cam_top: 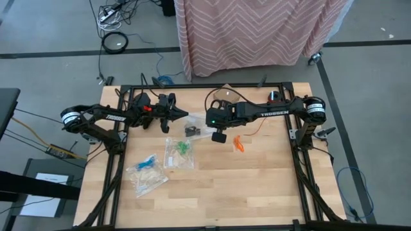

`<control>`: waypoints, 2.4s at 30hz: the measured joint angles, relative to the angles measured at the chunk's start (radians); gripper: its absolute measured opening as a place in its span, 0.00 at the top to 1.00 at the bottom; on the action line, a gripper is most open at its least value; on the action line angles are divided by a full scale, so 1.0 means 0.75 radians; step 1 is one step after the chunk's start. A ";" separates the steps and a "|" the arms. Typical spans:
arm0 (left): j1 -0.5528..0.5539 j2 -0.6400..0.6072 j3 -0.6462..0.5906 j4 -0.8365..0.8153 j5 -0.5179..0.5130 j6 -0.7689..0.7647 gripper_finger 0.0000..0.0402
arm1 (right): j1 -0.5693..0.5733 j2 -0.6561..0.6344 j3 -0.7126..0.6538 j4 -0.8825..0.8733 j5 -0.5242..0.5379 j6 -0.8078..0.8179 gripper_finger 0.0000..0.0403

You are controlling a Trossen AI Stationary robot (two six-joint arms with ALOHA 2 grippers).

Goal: Sort rubber bands
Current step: Close the transparent zip bag, then open the transparent zip bag

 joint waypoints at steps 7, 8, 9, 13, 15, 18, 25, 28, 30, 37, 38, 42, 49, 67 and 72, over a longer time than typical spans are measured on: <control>0.013 -0.003 0.003 0.014 0.008 0.000 1.00 | 0.000 0.004 -0.005 -0.054 0.053 -0.014 0.86; 0.017 -0.003 0.003 0.008 0.011 0.000 1.00 | 0.000 0.004 -0.004 -0.066 0.075 -0.014 0.84; 0.021 -0.003 0.003 0.003 0.016 -0.001 1.00 | 0.000 0.003 -0.004 -0.088 0.092 -0.015 0.81; 0.046 -0.003 0.003 -0.005 0.030 -0.004 1.00 | -0.001 0.003 -0.004 -0.135 0.095 -0.045 0.72; 0.063 -0.002 0.003 -0.032 0.033 -0.004 1.00 | -0.001 0.003 -0.004 -0.153 0.095 -0.048 0.68; 0.094 -0.002 0.003 -0.093 0.062 -0.005 1.00 | -0.011 0.003 -0.003 -0.172 0.095 -0.048 0.64; 0.171 -0.001 -0.032 -0.294 0.095 -0.038 1.00 | -0.043 0.002 -0.002 -0.171 0.095 -0.049 0.63; 0.222 -0.001 -0.068 -0.385 0.122 -0.073 1.00 | -0.054 0.001 -0.001 -0.173 0.093 -0.051 0.63; 0.257 -0.001 -0.114 -0.399 0.151 -0.092 1.00 | -0.060 0.001 -0.001 -0.177 0.092 -0.051 0.63; 0.362 -0.001 -0.309 -0.368 0.203 -0.147 1.00 | -0.065 0.001 0.000 -0.169 0.091 -0.105 0.64; 0.376 -0.001 -0.340 -0.371 0.204 -0.148 1.00 | -0.065 0.001 0.000 -0.166 0.090 -0.112 0.64; 0.428 -0.001 -0.461 -0.327 0.205 -0.172 1.00 | -0.075 0.001 0.000 -0.140 0.036 -0.143 0.63; 0.453 0.000 -0.476 -0.236 0.258 -0.271 1.00 | -0.127 -0.002 -0.095 0.183 -0.205 -0.269 0.63; 0.502 -0.001 -0.395 0.309 0.709 -0.381 0.93 | -0.056 -0.002 -0.360 0.601 -0.321 -0.377 0.62; 0.502 -0.001 -0.395 0.354 0.696 -0.235 0.92 | 0.007 -0.002 -0.376 0.648 -0.209 -0.436 0.59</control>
